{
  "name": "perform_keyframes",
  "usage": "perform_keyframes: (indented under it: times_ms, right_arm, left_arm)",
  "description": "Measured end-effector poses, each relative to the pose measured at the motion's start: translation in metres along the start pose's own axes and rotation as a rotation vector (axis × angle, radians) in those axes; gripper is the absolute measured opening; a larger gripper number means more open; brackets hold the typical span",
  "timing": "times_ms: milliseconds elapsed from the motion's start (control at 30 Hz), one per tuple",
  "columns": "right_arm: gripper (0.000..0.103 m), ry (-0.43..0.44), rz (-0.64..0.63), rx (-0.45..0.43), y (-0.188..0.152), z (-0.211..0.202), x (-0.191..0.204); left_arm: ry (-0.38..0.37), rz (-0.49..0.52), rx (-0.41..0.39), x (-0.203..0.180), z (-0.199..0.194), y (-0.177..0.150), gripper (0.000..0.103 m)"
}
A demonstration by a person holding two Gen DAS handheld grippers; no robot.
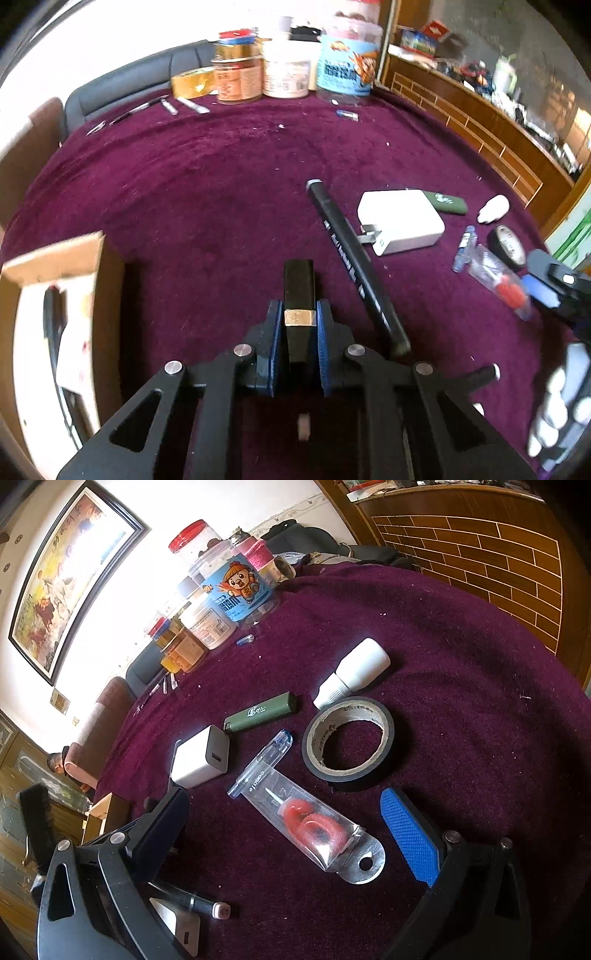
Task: Organize rigid objects
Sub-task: 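Grasp the black marker with the right tool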
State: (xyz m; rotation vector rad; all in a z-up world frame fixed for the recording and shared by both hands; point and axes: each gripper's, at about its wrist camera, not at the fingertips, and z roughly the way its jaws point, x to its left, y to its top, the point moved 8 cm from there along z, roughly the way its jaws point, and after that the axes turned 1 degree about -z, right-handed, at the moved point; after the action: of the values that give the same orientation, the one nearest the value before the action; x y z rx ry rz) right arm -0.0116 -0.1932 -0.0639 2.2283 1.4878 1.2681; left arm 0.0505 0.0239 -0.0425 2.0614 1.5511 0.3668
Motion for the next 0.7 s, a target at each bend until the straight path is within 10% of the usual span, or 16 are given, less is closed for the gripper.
perform_keyframes:
  times_ms: [333, 700]
  right_arm:
    - [0.103, -0.016, -0.115, 0.102, -0.009, 0.004, 0.02]
    - [0.089, -0.055, -0.459, 0.262, -0.041, 0.043, 0.123]
  left_arm:
    - [-0.275, -0.224, -0.168, 0.028, -0.11, -0.042, 0.014]
    - [-0.316, -0.335, -0.233, 0.079, -0.145, -0.077, 0.014]
